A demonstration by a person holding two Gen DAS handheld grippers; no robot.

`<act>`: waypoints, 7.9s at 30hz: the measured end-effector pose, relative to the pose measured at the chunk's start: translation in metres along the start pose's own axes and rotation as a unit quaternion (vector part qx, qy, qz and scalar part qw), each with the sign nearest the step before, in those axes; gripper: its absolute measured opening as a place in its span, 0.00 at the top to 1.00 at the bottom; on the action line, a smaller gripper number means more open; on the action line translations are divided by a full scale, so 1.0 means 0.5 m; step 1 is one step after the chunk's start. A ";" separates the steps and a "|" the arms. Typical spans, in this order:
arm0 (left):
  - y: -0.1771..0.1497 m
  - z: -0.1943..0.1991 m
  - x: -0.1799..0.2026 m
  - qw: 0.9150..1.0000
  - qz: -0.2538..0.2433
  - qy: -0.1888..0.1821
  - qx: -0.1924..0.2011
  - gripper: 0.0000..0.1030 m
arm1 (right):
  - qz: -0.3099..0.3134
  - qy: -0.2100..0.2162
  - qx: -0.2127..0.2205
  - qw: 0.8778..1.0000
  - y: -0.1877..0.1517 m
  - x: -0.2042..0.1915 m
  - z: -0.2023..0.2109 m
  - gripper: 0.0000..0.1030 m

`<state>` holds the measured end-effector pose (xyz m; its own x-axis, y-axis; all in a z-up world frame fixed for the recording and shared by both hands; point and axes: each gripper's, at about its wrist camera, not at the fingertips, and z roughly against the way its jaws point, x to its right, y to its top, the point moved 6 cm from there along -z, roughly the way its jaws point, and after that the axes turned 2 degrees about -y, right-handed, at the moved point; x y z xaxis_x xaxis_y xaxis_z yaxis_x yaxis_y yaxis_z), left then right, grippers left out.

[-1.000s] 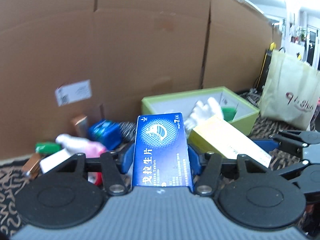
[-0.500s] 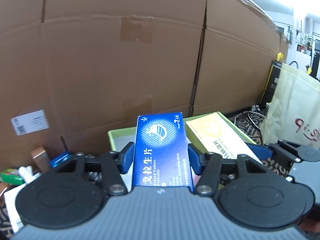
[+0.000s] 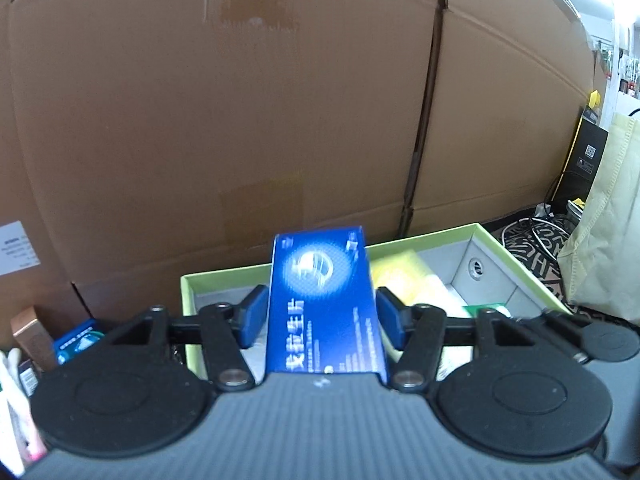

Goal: Organize objects
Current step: 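Carry both medicine boxes into the shoebox and open both tools, then grasp the white box with orange edge with the left tool while the right tool grasps the red tape roll, then carry the white box and red tape roll over the shoebox, then open both tools to drop the white box and tape into the shoebox, then grasp the white glove with pink cuff with the left tool while the right tool grasps the dark slim box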

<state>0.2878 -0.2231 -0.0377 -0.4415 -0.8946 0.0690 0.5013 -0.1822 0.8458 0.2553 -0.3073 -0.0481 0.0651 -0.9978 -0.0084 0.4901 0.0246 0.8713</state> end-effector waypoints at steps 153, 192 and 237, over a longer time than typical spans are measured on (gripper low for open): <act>-0.108 0.284 -0.061 0.999 -0.028 0.036 -0.003 0.36 | 0.013 0.081 0.069 0.994 -0.051 -0.158 0.241 0.51; -0.088 0.188 0.025 0.999 0.020 0.018 0.028 0.00 | -0.016 -0.009 0.139 0.990 -0.029 0.041 0.226 0.14; -0.327 0.340 -0.413 0.971 0.216 0.082 -0.059 0.93 | 0.074 0.140 0.003 0.987 -0.168 -0.362 0.160 0.32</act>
<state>0.1703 0.0607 -0.1004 -0.0514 -0.9495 0.3095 0.6996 0.1869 0.6896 0.1329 -0.1335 -0.0803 0.3743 -0.9272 -0.0153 0.4524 0.1682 0.8758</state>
